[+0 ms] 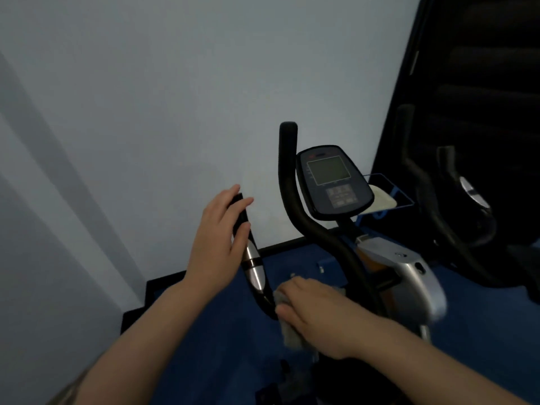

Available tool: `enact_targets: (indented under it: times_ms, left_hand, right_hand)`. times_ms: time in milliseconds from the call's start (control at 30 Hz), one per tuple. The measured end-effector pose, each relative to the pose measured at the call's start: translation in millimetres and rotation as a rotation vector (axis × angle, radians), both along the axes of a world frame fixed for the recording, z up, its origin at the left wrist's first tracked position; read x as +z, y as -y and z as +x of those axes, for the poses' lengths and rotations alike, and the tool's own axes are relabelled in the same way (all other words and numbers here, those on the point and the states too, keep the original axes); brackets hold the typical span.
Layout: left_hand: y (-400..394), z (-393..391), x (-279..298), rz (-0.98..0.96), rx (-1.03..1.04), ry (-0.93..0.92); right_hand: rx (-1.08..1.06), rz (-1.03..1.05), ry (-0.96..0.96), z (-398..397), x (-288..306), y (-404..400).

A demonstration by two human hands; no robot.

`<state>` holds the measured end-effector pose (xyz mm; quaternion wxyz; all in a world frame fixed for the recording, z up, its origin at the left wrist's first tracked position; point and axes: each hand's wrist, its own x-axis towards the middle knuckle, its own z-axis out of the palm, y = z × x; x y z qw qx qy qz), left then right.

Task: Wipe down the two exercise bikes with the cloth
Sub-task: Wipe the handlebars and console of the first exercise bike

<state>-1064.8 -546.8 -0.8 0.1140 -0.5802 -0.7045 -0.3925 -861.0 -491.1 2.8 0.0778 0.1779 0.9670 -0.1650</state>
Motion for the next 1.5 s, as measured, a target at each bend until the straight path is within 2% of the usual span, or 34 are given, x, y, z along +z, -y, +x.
enact_targets:
  times_ms: [100,167,233,333,433,500,667,767,833,967,1067,1300,1400,1500]
  left_hand:
    - [-7,-15,0,-0.026,-0.082,-0.018]
    - [-9,-27,1,-0.031,-0.141,-0.061]
    - [-9,-40,3,-0.033,-0.191,-0.071]
    - [-10,-48,4,-0.063,-0.286,0.038]
    - [-13,-42,1,-0.018,-0.327,0.16]
    - [-15,-36,0,0.028,-0.318,0.23]
    - [-15,-38,3,0.045,-0.36,0.325]
    - [-15,-42,4,0.029,-0.398,0.327]
    - [-15,-45,4,0.029,-0.408,0.334]
    - [-14,-52,4,0.023,-0.439,0.381]
    - [-13,-53,3,0.048,-0.431,0.484]
    - [-15,-67,14,-0.009,-0.46,0.561]
    - [-11,-67,13,-0.027,-0.498,0.602]
    - [-5,-56,3,-0.029,-0.514,0.658]
  right_hand:
    - [-0.138,-0.201,-0.081,-2,7,7]
    - [-0.209,-0.293,-0.055,12,12,-1]
    - [-0.282,-0.203,-0.018,19,11,1]
    - [-0.284,0.061,0.025,5,5,15]
    - [-0.37,0.023,0.042,-19,5,25]
    - [-0.488,-0.017,-0.031,-33,6,30]
    - [-0.557,0.148,-0.094,-40,-3,57]
    - [-0.564,0.159,-0.052,-44,5,56]
    - [-0.573,0.086,-0.074,-61,9,53]
    - [-0.802,-0.127,-0.322,-80,-2,54]
    - [-0.852,-0.2,-0.401,-80,-8,51]
    - [-0.778,-0.476,-0.758,-134,-3,1]
    - [-0.663,-0.618,-0.802,-121,-8,2]
    - [-0.642,-0.561,-0.803,-123,0,-11]
